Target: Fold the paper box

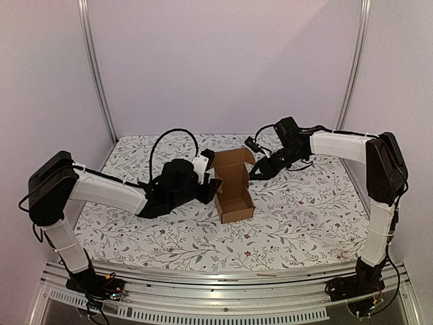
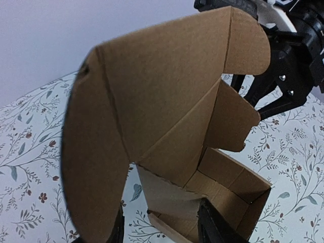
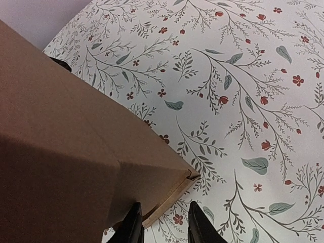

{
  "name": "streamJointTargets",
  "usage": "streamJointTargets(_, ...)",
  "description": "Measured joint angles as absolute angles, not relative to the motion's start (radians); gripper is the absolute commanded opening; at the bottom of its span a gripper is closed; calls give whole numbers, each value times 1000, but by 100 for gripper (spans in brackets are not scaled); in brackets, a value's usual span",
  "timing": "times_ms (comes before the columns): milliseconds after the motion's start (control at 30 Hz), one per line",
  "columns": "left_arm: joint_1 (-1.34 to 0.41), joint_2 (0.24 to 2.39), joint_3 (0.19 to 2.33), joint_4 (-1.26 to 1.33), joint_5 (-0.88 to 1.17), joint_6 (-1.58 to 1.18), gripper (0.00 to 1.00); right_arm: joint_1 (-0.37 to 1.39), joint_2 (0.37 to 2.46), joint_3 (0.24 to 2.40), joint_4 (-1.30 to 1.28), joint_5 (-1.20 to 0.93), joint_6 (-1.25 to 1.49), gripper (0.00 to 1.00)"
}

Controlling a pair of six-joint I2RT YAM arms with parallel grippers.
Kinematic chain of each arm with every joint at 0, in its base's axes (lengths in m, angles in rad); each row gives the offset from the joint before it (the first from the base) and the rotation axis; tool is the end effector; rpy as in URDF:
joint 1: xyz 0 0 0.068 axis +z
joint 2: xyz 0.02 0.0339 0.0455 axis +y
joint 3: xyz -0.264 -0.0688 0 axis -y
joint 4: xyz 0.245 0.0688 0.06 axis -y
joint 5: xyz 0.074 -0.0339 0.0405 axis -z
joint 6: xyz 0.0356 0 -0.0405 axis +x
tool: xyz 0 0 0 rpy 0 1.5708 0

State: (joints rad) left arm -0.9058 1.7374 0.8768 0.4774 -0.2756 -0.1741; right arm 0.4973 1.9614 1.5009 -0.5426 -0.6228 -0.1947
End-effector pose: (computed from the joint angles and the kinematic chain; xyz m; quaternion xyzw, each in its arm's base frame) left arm 0.2356 -0.2847 0.1867 0.2219 0.7941 -0.1873 0.5339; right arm 0.3610 0.2196 0.2157 -0.3906 0.8306 0.3310 0.2192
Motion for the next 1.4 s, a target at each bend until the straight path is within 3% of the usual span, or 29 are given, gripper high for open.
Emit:
streamJointTargets(667,-905,1739,858,465,-224,-154,45,525,1963,1477,-517,-716,-346,35)
streamJointTargets(1000,-905,1620,816,447,-332,-186,24,614,1913,1400,-446,-655,-329,35)
streamJointTargets(1400,-898,1616,820,350,-385,-186,9,661,1878,1393,-414,-628,-347,35)
